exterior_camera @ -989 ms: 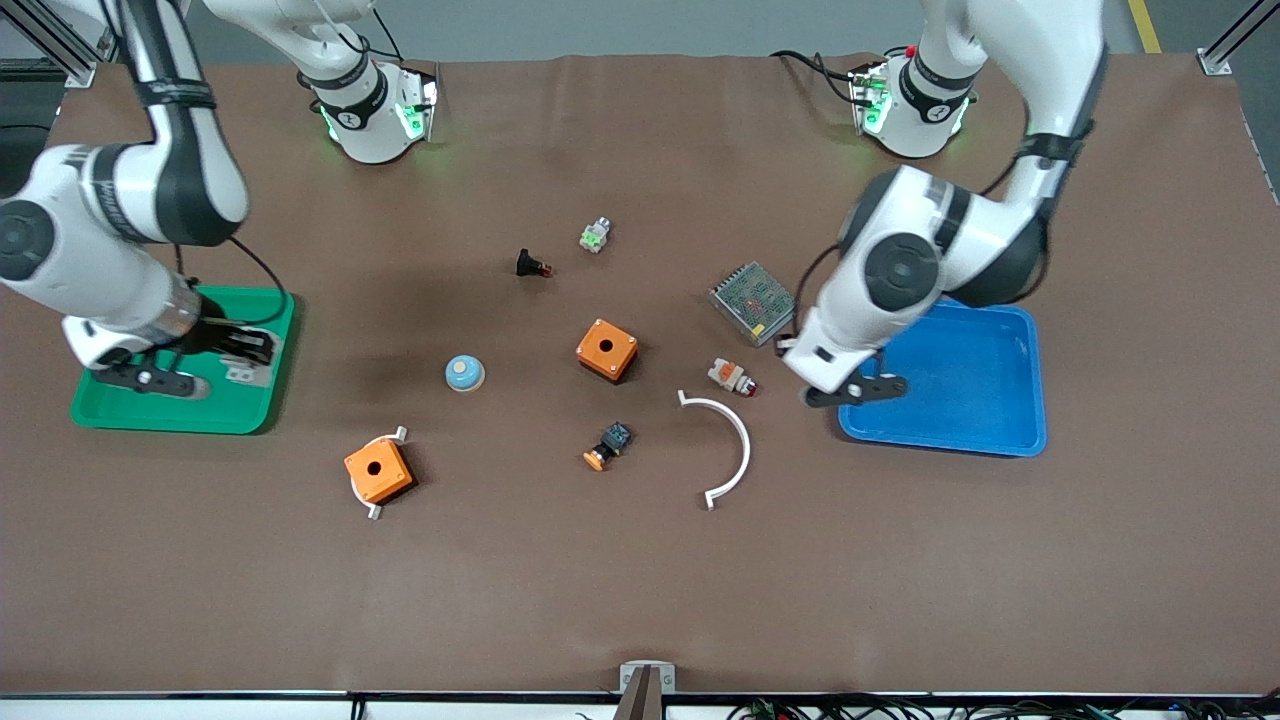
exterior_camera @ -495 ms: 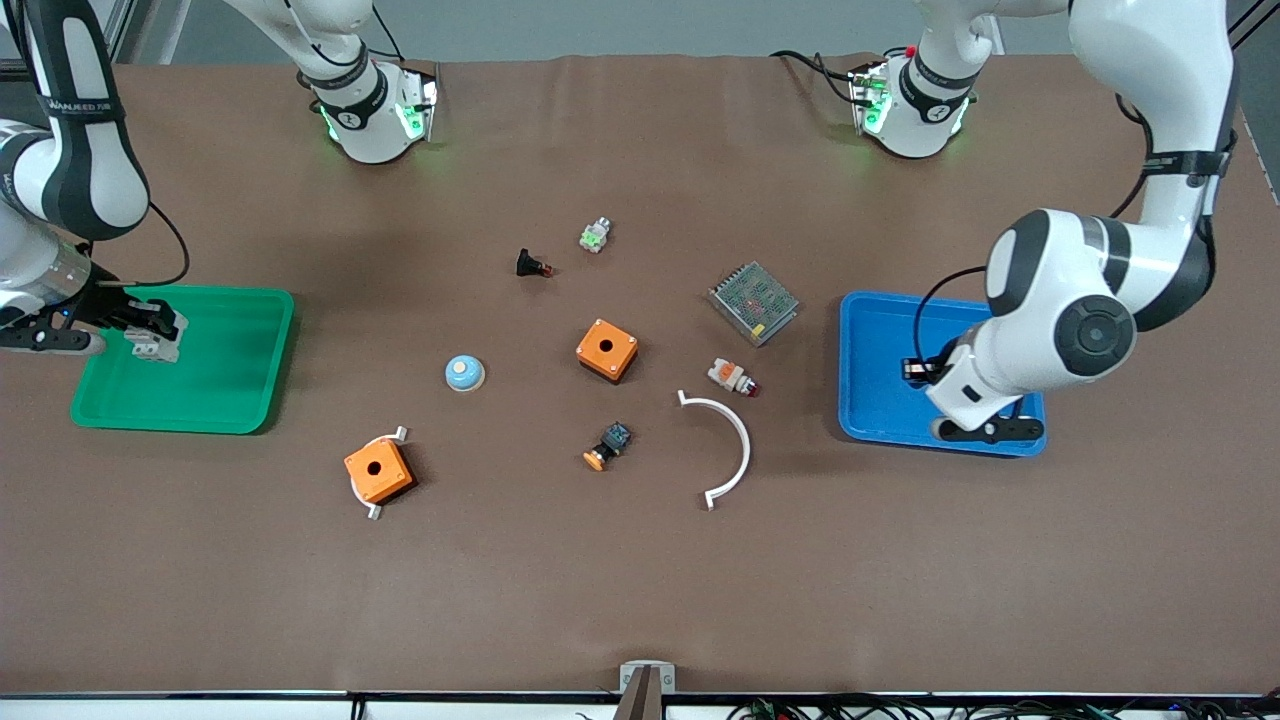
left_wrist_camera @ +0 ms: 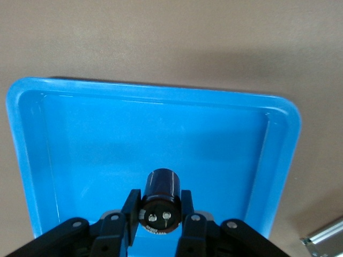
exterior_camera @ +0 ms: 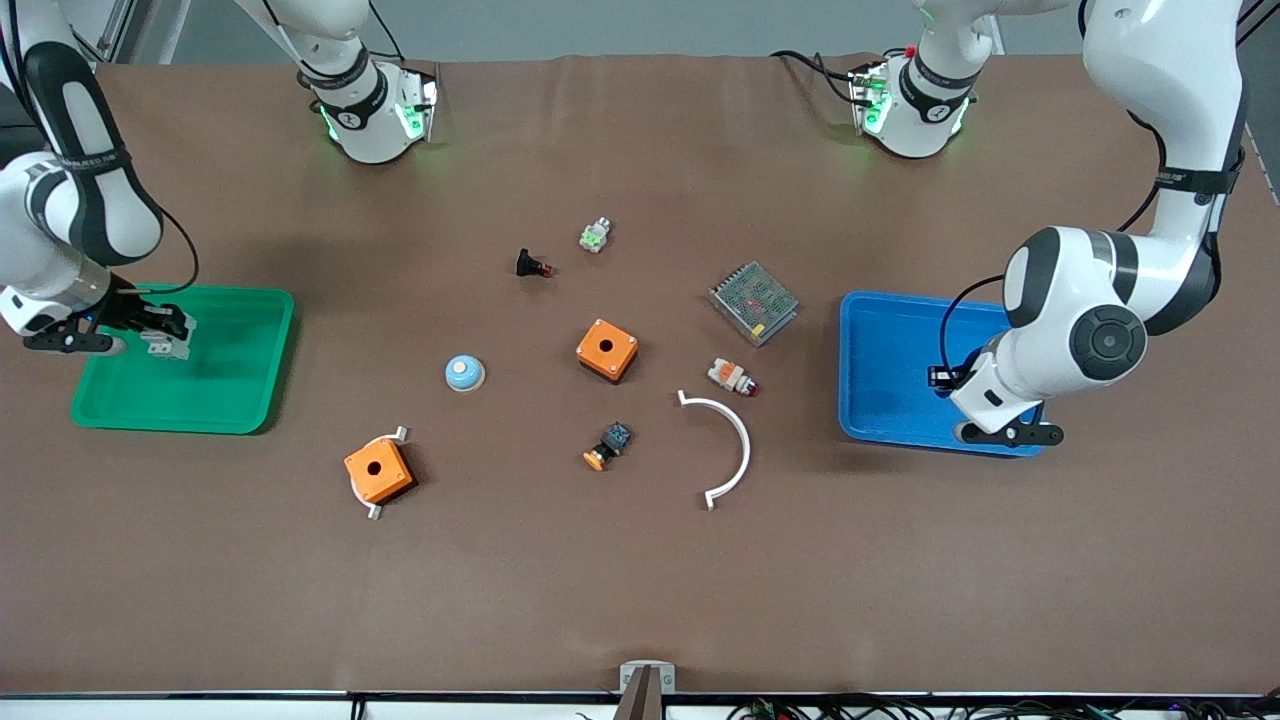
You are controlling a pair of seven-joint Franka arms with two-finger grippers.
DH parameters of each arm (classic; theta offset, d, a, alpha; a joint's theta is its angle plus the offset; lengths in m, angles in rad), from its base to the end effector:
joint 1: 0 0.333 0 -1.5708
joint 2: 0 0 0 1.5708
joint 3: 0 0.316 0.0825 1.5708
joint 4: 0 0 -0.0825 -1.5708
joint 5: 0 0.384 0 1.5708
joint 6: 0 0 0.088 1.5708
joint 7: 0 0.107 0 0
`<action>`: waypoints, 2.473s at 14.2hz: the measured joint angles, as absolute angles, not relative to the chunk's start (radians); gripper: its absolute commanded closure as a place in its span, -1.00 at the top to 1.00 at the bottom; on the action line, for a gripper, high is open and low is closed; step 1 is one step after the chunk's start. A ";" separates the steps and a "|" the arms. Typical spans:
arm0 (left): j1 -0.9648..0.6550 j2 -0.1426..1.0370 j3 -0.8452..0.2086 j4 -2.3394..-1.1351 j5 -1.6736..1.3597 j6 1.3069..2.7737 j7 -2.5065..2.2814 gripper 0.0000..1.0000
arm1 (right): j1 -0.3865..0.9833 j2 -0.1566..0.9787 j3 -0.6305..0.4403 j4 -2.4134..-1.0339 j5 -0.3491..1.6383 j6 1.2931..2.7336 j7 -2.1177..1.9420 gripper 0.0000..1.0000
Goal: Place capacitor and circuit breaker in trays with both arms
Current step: 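Lower the capacitor into the blue tray while the right gripper lowers the breaker, then open both grippers and lift them away from the trays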
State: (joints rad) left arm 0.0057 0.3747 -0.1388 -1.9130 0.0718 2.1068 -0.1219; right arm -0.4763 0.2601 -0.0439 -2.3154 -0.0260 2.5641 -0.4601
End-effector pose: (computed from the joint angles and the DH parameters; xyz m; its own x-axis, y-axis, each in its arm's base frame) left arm 0.5992 -0.0733 0.2876 0.9837 -0.0454 -0.1739 -0.0505 -0.9984 -0.0250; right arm 0.4541 -0.2601 0.2294 0.9991 -0.0370 -0.0216 -0.0366 -0.9992 0.0175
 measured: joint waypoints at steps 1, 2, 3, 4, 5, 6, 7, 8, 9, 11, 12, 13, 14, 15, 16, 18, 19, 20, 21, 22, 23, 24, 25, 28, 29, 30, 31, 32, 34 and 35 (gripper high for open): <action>0.014 0.375 -0.139 -1.940 0.072 2.144 -0.114 -0.63 | -0.476 0.271 -0.041 -2.313 -0.026 2.568 -0.460 -0.98; 0.021 0.376 -0.139 -1.969 0.072 2.184 -0.109 -0.63 | -0.476 0.278 -0.038 -2.312 -0.026 2.571 -0.460 -0.98; 0.026 0.377 -0.139 -1.996 0.072 2.218 -0.102 -0.63 | -0.476 0.283 -0.035 -2.310 -0.026 2.577 -0.460 -0.98; 0.029 0.378 -0.139 -2.019 0.072 2.245 -0.098 -0.63 | -0.476 0.288 -0.033 -2.309 -0.026 2.584 -0.460 -0.98; 0.031 0.381 -0.139 -2.037 0.072 2.264 -0.098 -0.63 | -0.476 0.297 -0.031 -2.308 -0.026 2.595 -0.460 -0.96; 0.033 0.385 -0.139 -2.053 0.072 2.284 -0.098 -0.62 | -0.476 0.308 -0.030 -2.308 -0.026 2.609 -0.460 -0.72; 0.036 0.389 -0.139 -2.066 0.072 2.303 -0.097 -0.62 | -0.476 0.319 -0.029 -2.307 -0.026 2.617 -0.460 0.30; 0.038 0.393 -0.139 -2.080 0.072 2.323 -0.097 -0.62 | -0.476 0.330 -0.029 -2.303 -0.026 2.621 -0.460 0.99; 0.039 0.397 -0.139 -2.090 0.072 2.338 -0.096 -0.61 | -0.476 0.336 -0.029 -2.294 -0.026 2.622 -0.460 1.00; 0.039 0.404 -0.139 -2.103 0.072 2.357 -0.095 -0.59 | -0.475 0.338 -0.024 -2.268 -0.026 2.612 -0.460 1.00; 0.039 0.407 -0.139 -2.106 0.072 2.364 -0.095 -0.59 | -0.470 0.338 -0.021 -2.246 -0.026 2.583 -0.460 1.00; 0.039 0.410 -0.139 -2.109 0.072 2.369 -0.095 -0.57 | -0.463 0.338 -0.019 -2.215 -0.026 2.532 -0.460 1.00; 0.039 0.411 -0.139 -2.110 0.072 2.373 -0.095 -0.56 | -0.452 0.337 -0.017 -2.169 -0.026 2.455 -0.460 1.00; 0.039 0.411 -0.139 -2.111 0.072 2.373 -0.095 -0.52 | -0.438 0.336 -0.016 -2.112 -0.026 2.369 -0.458 1.00; 0.039 0.411 -0.140 -2.112 0.072 2.373 -0.095 -0.44 | -0.420 0.333 -0.016 -2.049 -0.026 2.280 -0.448 1.00; 0.039 0.412 -0.140 -2.114 0.072 2.373 -0.095 0.33 | -0.375 0.323 -0.014 -1.933 -0.025 2.135 -0.408 1.00; 0.039 0.411 -0.140 -2.114 0.072 2.374 -0.095 0.72 | -0.348 0.317 -0.013 -1.891 -0.025 2.082 -0.381 1.00; 0.039 0.411 -0.140 -2.114 0.072 2.374 -0.095 0.82 | -0.319 0.311 -0.012 -1.859 -0.025 2.034 -0.344 1.00; 0.039 0.411 -0.140 -2.114 0.072 2.376 -0.095 0.91 | -0.288 0.302 -0.011 -1.835 -0.025 1.989 -0.300 1.00; 0.040 0.410 -0.140 -2.114 0.072 2.376 -0.095 0.95 | -0.255 0.290 -0.010 -1.817 -0.025 1.946 -0.258 1.00; 0.040 0.406 -0.141 -2.112 0.072 2.376 -0.095 0.98 | -0.221 0.273 -0.009 -1.805 -0.025 1.909 -0.218 1.00; 0.040 0.395 -0.141 -2.110 0.072 2.375 -0.095 0.98 | -0.191 0.254 -0.009 -1.798 -0.025 1.881 -0.184 1.00; 0.040 0.378 -0.142 -2.107 0.072 2.368 -0.095 0.98 | -0.162 0.233 -0.008 -1.795 -0.025 1.857 -0.150 1.00; 0.040 0.285 -0.142 -2.099 0.072 2.290 -0.095 0.99 | -0.089 0.184 -0.007 -1.783 -0.025 1.771 -0.082 1.00; 0.040 0.247 -0.142 -2.097 0.072 2.247 -0.095 0.99 | -0.072 0.174 -0.007 -1.771 -0.025 1.745 -0.076 1.00; 0.041 0.207 -0.142 -2.094 0.072 2.201 -0.095 0.99 | -0.058 0.168 -0.007 -1.752 -0.025 1.713 -0.071 1.00; 0.046 0.166 -0.141 -2.091 0.072 2.160 -0.095 0.99 | -0.048 0.164 -0.007 -1.722 -0.025 1.674 -0.070 1.00; 0.060 0.125 -0.141 -2.085 0.072 2.120 -0.093 0.99 | -0.041 0.163 -0.007 -1.686 -0.025 1.633 -0.070 1.00; 0.094 0.061 -0.141 -2.046 0.069 2.027 -0.058 0.99 | -0.035 0.162 -0.007 -1.624 -0.025 1.578 -0.070 1.00; 0.103 0.041 -0.140 -2.007 0.062 1.962 -0.050 0.99 | -0.035 0.162 -0.007 -1.601 -0.025 1.563 -0.070 1.00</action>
